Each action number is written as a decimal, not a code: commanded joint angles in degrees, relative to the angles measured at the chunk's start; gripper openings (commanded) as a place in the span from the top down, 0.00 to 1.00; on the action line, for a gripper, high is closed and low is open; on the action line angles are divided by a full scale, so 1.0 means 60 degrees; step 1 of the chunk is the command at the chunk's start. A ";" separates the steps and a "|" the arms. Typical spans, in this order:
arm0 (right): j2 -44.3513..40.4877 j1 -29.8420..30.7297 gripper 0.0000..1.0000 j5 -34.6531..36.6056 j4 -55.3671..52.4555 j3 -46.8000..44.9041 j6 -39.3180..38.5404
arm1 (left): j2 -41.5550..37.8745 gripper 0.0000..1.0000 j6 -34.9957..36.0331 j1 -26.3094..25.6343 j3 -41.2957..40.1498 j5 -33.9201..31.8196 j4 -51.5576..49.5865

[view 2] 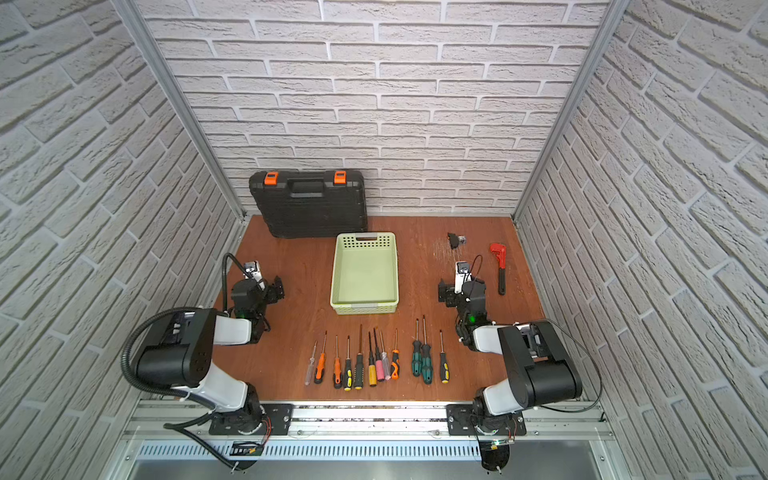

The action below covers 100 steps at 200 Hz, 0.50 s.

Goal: Put the screwdriver in the bin
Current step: Pick up the screwdriver from the bottom-right of the table.

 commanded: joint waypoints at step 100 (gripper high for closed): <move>-0.0106 -0.0057 0.01 0.0119 0.0405 -0.0061 0.0089 | -0.0018 0.02 0.0054 -0.0012 0.0001 -0.0014 0.0550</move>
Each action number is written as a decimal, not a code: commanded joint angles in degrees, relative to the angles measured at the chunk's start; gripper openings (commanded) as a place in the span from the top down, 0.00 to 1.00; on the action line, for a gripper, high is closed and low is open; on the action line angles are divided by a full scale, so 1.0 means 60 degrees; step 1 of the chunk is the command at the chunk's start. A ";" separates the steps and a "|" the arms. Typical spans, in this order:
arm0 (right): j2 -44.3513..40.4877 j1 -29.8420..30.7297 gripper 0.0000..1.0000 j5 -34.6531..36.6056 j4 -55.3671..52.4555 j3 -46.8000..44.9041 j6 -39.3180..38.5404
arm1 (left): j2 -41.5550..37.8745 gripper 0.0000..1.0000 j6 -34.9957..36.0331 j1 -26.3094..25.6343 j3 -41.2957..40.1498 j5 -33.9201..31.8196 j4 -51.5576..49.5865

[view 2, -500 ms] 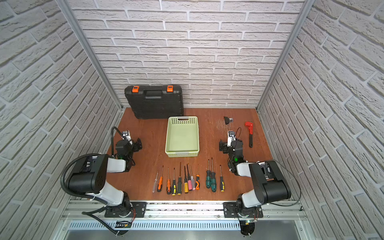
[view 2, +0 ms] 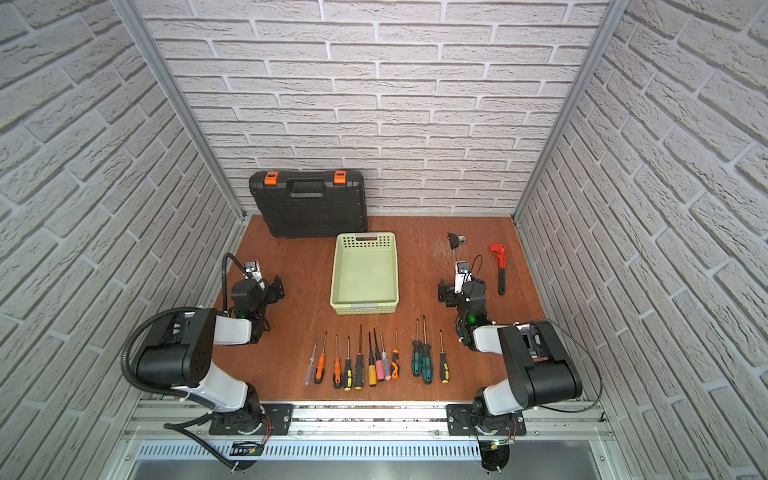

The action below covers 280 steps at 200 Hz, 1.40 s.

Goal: Put the screwdriver in the bin
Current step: Pick up the screwdriver from the bottom-right of the table.

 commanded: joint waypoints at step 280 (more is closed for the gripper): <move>-0.5934 0.0668 0.08 -0.0824 -1.2053 0.4413 0.2240 | -0.4021 0.02 -0.3274 -0.2321 0.4689 -0.1642 -1.2142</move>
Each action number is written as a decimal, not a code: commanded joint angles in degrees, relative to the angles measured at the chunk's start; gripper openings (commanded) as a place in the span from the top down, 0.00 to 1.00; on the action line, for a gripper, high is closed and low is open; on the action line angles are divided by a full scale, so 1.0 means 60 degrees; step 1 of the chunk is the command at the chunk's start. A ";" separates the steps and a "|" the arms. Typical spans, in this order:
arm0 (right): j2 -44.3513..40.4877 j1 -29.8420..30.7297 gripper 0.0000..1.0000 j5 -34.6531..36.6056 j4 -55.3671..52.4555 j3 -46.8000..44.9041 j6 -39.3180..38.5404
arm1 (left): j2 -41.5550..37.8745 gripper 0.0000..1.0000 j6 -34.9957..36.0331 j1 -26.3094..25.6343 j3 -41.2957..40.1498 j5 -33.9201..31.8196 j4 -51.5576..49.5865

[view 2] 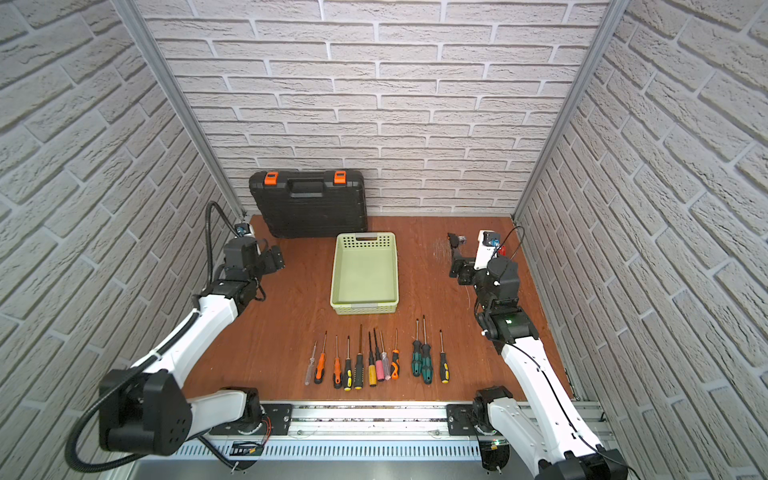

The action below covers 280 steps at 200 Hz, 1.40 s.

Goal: Put the screwdriver in the bin
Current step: Pick up the screwdriver from the bottom-right of the table.

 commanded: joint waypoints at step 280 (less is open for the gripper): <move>0.1630 0.4665 0.52 0.0475 -0.7726 -0.1264 0.6095 | -0.1790 0.02 -0.3408 -0.3822 -0.1202 -0.0220 -0.4373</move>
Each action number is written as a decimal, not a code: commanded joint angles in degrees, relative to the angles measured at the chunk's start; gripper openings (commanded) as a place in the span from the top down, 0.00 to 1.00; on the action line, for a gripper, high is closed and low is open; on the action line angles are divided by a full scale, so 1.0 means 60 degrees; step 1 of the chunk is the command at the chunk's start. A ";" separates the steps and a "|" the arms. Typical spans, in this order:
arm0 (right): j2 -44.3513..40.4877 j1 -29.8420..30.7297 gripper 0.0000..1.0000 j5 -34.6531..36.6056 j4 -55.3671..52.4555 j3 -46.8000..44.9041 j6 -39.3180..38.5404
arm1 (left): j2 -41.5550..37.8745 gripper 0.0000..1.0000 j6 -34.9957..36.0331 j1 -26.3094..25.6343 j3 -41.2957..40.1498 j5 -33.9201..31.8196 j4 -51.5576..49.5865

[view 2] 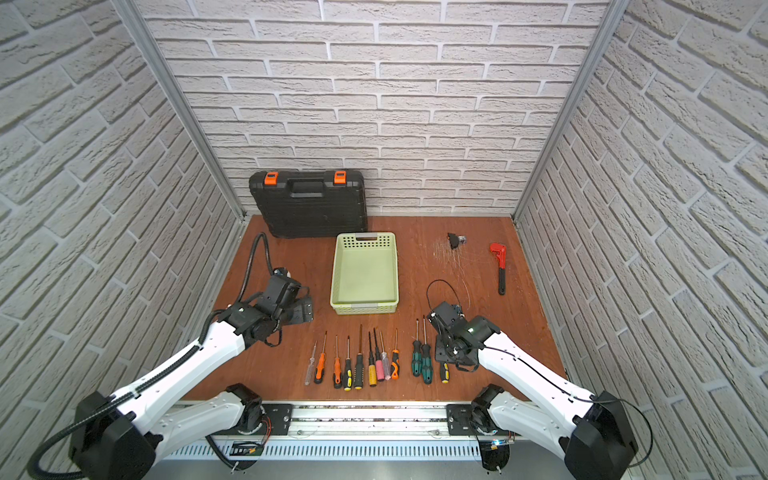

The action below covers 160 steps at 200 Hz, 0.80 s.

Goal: Put the screwdriver in the bin
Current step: Pick up the screwdriver from the bottom-right of the table.

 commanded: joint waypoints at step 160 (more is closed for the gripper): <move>0.2330 0.0064 0.77 -0.1073 0.2104 -0.0844 0.0299 | -0.0605 0.02 0.0062 -0.0032 -0.0289 -0.0384 0.0345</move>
